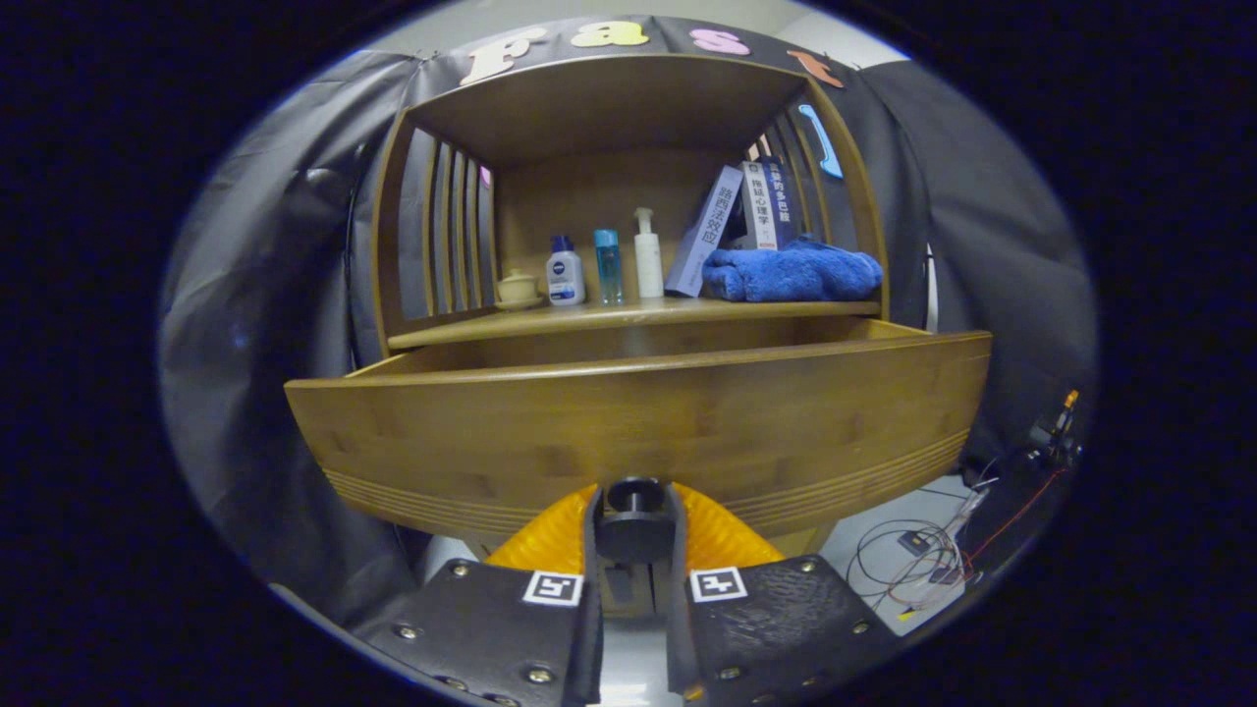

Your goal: Pull open the drawer, take out the items inside it, and place them on the countertop above the cabinet.

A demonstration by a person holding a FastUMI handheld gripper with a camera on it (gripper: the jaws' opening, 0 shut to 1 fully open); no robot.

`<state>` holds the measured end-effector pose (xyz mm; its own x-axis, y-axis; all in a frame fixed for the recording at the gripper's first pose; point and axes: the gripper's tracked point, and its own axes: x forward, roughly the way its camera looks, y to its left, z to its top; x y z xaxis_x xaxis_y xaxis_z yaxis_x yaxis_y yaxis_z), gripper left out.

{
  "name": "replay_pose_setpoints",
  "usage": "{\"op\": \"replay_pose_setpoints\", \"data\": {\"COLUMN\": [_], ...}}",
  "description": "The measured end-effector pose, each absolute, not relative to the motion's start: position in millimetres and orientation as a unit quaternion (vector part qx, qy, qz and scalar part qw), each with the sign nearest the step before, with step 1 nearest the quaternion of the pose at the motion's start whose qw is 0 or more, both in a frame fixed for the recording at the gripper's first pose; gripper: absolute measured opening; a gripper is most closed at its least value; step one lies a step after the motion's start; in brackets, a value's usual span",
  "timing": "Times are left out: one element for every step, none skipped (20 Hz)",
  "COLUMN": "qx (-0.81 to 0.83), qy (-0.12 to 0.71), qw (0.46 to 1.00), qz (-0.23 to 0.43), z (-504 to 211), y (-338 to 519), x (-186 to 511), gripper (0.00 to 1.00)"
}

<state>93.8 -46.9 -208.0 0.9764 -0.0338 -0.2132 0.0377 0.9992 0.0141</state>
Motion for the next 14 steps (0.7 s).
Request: {"op": "replay_pose_setpoints", "data": {"qx": [0.014, 0.024, 0.031, 0.031, 0.027, 0.019, 0.017, 0.023, 0.024, 0.027, 0.025, 0.016, 0.01, 0.0], "qy": [0.109, 0.114, 0.112, 0.11, 0.107, 0.109, 0.11, 0.107, 0.111, 0.112, 0.112, 0.114, 0.118, 0.124], "qw": [0.994, 0.993, 0.993, 0.993, 0.994, 0.994, 0.994, 0.994, 0.993, 0.993, 0.993, 0.993, 0.993, 0.992], "qz": [-0.014, -0.013, -0.009, -0.008, -0.009, -0.014, -0.015, -0.014, -0.012, -0.01, -0.009, -0.011, -0.014, -0.016], "z": [-208, -212, -210, -210, -209, -210, -210, -209, -209, -210, -209, -210, -210, -210], "y": [-44, -43, -41, -39, -38, -39, -39, -38, -38, -37, -37, -37, -37, -37], "x": [88, 82, 75, 68, 65, 60, 55, 51, 47, 43, 40, 39, 40, 40], "gripper": [0.26, 0.26, 0.26, 0.26, 0.26, 0.26, 0.26, 0.26, 0.26, 0.26, 0.26, 0.25, 0.26, 0.26]}}
